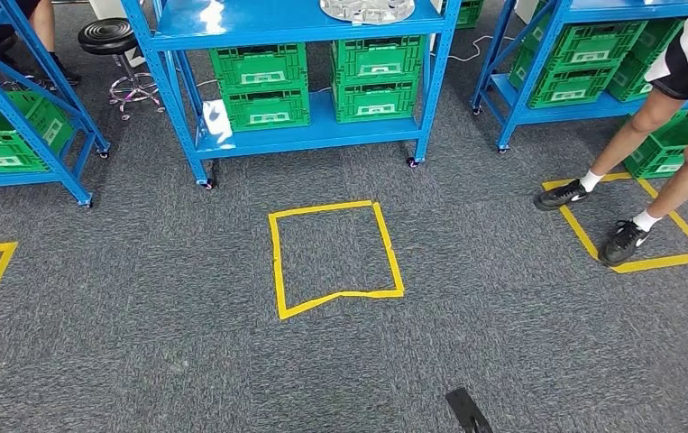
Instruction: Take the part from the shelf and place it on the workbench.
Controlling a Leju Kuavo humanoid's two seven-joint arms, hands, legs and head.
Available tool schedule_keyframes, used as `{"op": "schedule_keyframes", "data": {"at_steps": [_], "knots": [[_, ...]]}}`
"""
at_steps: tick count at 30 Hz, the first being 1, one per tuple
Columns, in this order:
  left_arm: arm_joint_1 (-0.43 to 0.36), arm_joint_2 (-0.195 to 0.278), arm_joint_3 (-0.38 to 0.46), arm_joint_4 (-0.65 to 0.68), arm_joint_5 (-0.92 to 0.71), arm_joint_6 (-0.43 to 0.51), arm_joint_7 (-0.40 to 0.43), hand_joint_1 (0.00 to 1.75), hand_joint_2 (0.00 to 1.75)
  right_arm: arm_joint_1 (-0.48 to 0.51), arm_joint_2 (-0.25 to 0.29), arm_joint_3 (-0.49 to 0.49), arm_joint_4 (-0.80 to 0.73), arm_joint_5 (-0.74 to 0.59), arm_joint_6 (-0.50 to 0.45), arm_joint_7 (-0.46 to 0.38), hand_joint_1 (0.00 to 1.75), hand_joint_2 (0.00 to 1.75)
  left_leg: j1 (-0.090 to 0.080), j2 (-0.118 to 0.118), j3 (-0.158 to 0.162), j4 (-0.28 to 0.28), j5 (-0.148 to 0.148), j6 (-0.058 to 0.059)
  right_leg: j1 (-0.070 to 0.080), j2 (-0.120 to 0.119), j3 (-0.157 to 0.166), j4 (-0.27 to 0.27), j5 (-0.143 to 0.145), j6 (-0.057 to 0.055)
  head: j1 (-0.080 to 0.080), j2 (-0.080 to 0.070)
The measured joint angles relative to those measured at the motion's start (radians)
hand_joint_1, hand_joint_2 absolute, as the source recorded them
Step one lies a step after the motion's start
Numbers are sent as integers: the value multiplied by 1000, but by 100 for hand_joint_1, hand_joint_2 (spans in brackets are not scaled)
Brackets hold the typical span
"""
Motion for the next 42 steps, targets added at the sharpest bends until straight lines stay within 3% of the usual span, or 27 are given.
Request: {"op": "schedule_keyframes", "data": {"at_steps": [3, 10, 15, 20, 24, 28, 42], "knots": [[-7, -1, 0, 1, 5, -1, -6, 0, 0, -96, -46, 68, -23, 86, -72, -70, 0, 0, -1, 2, -2, 0, 3, 0, -1, 2, -3, 1, 3, 1, 0, 0], [-18, -10, 0, 2, 13, 2, -20, 0, 0, -447, -172, 274, -127, 183, -158, -66, 0, 0, -4, 3, -7, 1, 11, 2, -4, 3, -9, 2, 11, 3, 0, 0], [-16, -12, 1, 4, 9, 5, -12, 0, 0, -671, -167, 477, -189, 289, -93, -17, 0, 0, -4, 2, -8, 1, 15, -1, -3, 3, -15, 5, 13, 2, 0, 0], [-12, -11, 1, 6, 4, 5, -5, 0, 0, -795, -113, 731, -239, 309, 19, 42, 0, 0, -4, -2, -9, 0, 18, -4, -1, 0, -18, 7, 14, 1, 0, 0], [-13, -11, 1, 7, 4, 4, -23, 0, 0, -828, -72, 898, -253, 289, 56, 37, 0, 0, -2, -3, -9, 0, 19, -5, 0, 0, -19, 7, 14, 0, 0, 0], [-15, -14, 1, 7, 2, -1, -44, 0, 0, -825, -55, 985, -254, 245, 65, 34, 0, 0, -1, -6, -10, 0, 20, -5, 0, -4, -19, 7, 14, 0, 0, 0], [-20, -18, 1, 8, -17, -8, -26, 0, 0, -776, -73, 1066, -243, 184, 37, 54, 0, 0, -2, -6, -11, 2, 19, -4, -2, -3, -20, 6, 15, 1, 0, 0]]}}
